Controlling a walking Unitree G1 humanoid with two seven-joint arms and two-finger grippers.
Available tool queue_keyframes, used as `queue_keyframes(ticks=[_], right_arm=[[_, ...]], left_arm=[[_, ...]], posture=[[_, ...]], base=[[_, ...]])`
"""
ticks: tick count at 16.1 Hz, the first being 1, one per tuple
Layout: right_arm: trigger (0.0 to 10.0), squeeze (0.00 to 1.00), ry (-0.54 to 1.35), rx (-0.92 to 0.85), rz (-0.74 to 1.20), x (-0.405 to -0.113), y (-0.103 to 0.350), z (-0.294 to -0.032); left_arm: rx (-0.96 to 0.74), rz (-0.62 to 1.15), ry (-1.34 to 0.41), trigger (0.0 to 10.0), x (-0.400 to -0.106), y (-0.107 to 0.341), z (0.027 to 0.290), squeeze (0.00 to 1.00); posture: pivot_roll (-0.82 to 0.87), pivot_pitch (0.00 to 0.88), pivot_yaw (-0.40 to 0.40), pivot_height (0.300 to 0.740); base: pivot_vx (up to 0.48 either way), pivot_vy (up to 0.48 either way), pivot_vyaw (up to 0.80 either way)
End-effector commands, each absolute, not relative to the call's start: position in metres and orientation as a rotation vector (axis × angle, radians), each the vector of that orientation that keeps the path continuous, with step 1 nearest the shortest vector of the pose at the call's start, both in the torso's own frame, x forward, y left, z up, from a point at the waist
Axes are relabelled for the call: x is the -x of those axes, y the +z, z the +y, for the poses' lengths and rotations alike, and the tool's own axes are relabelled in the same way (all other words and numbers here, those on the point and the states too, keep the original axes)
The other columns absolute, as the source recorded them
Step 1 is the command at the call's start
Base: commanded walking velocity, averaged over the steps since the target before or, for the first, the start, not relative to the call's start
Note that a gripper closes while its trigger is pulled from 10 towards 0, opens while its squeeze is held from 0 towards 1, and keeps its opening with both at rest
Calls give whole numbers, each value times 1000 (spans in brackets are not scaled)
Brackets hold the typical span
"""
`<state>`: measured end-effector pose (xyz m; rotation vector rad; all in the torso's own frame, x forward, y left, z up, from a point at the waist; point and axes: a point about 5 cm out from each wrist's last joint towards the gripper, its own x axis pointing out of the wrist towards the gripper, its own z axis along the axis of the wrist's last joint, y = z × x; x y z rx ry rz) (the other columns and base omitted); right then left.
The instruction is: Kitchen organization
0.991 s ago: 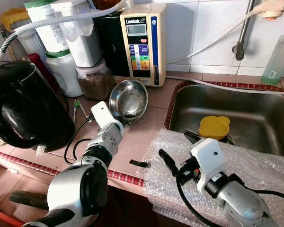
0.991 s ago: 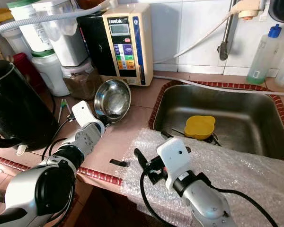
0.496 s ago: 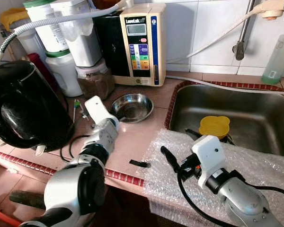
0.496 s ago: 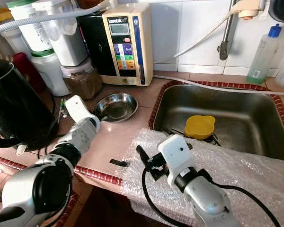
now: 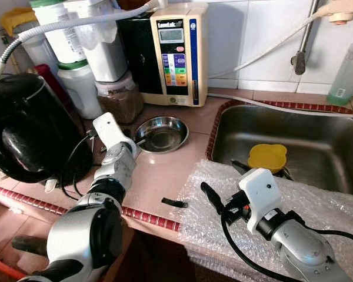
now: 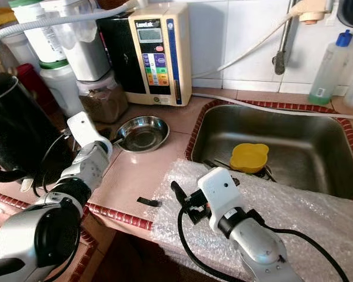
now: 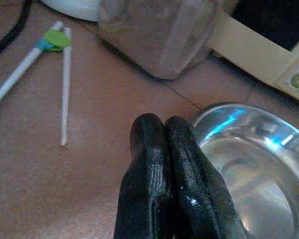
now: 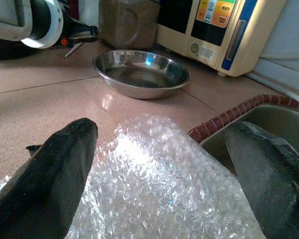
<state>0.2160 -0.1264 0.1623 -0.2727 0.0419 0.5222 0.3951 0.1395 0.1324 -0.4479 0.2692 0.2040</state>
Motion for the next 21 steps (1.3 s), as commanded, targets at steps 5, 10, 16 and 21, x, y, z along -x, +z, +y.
queue_keyframes(ticks=[5,10,16,21], right_arm=[[10000,188,533,292,40,-217,162,-126],[10000,184,537,302,40,-218,162,-125],[10000,188,536,304,42,-217,162,-125],[10000,188,537,307,41,-218,162,-124]], left_arm=[[439,203,140,10000,-399,145,135,1000],[469,235,122,10000,-399,142,123,1000],[425,311,121,10000,-394,128,120,1000],[425,289,138,10000,-394,129,125,1000]], posture=[[-114,0,140,740],[-123,0,141,740],[-126,0,142,740],[-124,0,145,740]], base=[[0,0,0],[0,0,0],[0,0,0],[0,0,0]])
